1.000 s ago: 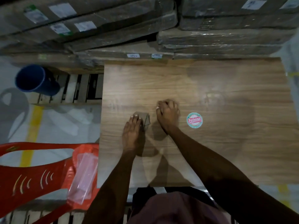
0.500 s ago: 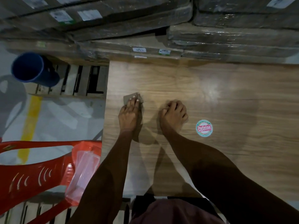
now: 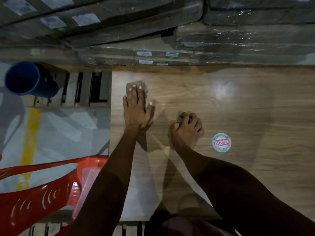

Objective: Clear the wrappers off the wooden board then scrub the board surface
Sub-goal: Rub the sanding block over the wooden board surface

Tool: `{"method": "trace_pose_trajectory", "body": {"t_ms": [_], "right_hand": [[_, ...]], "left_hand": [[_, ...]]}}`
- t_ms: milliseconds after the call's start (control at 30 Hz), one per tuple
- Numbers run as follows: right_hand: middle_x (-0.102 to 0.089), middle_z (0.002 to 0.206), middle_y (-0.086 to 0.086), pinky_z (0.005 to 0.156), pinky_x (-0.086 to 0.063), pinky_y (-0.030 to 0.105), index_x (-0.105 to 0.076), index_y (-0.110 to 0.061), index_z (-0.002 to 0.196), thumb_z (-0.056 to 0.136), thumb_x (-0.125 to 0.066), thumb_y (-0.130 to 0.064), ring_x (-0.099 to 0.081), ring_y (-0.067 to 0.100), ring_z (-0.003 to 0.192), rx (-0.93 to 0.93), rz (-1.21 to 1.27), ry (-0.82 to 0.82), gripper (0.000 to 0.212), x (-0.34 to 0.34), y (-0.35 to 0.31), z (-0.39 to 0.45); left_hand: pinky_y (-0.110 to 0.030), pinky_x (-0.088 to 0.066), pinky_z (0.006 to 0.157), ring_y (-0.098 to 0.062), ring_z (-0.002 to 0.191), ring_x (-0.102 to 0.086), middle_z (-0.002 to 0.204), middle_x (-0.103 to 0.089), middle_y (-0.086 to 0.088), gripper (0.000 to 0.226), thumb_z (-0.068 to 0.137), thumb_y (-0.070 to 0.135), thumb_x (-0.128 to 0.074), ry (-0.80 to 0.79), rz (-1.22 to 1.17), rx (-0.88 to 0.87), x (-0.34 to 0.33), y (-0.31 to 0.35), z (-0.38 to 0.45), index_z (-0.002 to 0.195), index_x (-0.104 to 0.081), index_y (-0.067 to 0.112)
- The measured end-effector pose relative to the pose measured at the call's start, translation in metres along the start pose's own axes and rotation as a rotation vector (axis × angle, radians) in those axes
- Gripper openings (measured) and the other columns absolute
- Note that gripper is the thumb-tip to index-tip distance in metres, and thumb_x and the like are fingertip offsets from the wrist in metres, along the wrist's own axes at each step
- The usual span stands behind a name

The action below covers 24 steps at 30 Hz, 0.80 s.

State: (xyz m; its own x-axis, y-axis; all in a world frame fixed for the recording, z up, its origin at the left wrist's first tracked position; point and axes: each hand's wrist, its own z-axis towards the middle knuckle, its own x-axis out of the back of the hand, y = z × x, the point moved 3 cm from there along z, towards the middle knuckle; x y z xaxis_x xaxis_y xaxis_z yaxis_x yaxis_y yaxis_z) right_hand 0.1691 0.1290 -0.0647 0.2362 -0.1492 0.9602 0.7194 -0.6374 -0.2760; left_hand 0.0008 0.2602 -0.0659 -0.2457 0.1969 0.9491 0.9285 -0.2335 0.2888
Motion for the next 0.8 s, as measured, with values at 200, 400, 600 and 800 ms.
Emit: {"method": "trace_pose_trajectory", "body": {"t_ms": [200, 400, 600, 800], "right_hand": [[-0.052, 0.133, 0.006, 0.097, -0.039, 0.05, -0.055, -0.024, 0.115, 0.076, -0.06, -0.035, -0.044, 0.033, 0.125, -0.007, 0.01, 0.033, 0.04, 0.002, -0.002, -0.001], [-0.051, 0.132, 0.007, 0.094, -0.039, 0.049, -0.049, -0.024, 0.114, 0.077, -0.06, -0.037, -0.044, 0.033, 0.123, -0.009, -0.028, 0.027, 0.04, 0.001, -0.001, 0.001], [-0.052, 0.129, 0.007, 0.092, -0.038, 0.047, -0.052, -0.022, 0.111, 0.076, -0.063, -0.037, -0.045, 0.033, 0.121, -0.021, -0.061, 0.029, 0.04, 0.0, -0.001, 0.001], [-0.054, 0.13, 0.009, 0.093, -0.038, 0.048, -0.055, -0.02, 0.113, 0.077, -0.059, -0.038, -0.046, 0.035, 0.122, -0.018, -0.067, 0.013, 0.04, 0.0, -0.001, 0.001]], "left_hand": [[-0.057, -0.003, 0.127, -0.032, 0.159, 0.002, 0.172, -0.001, -0.014, 0.081, 0.101, 0.067, -0.023, 0.019, 0.01, 0.114, 0.011, -0.033, 0.041, 0.164, -0.008, 0.019], [-0.052, -0.003, 0.128, -0.035, 0.158, 0.002, 0.172, -0.003, -0.014, 0.09, 0.098, 0.071, -0.03, -0.032, 0.078, -0.115, 0.008, -0.019, 0.047, 0.162, -0.011, 0.011], [-0.053, -0.007, 0.128, -0.034, 0.158, 0.001, 0.171, -0.001, -0.017, 0.09, 0.101, 0.063, -0.033, 0.055, -0.055, 0.146, 0.018, -0.029, 0.076, 0.163, -0.005, 0.005], [-0.052, -0.007, 0.128, -0.032, 0.159, 0.001, 0.171, -0.003, -0.015, 0.086, 0.101, 0.061, -0.032, 0.006, 0.004, -0.087, 0.009, -0.001, 0.061, 0.163, -0.007, 0.006]]}}
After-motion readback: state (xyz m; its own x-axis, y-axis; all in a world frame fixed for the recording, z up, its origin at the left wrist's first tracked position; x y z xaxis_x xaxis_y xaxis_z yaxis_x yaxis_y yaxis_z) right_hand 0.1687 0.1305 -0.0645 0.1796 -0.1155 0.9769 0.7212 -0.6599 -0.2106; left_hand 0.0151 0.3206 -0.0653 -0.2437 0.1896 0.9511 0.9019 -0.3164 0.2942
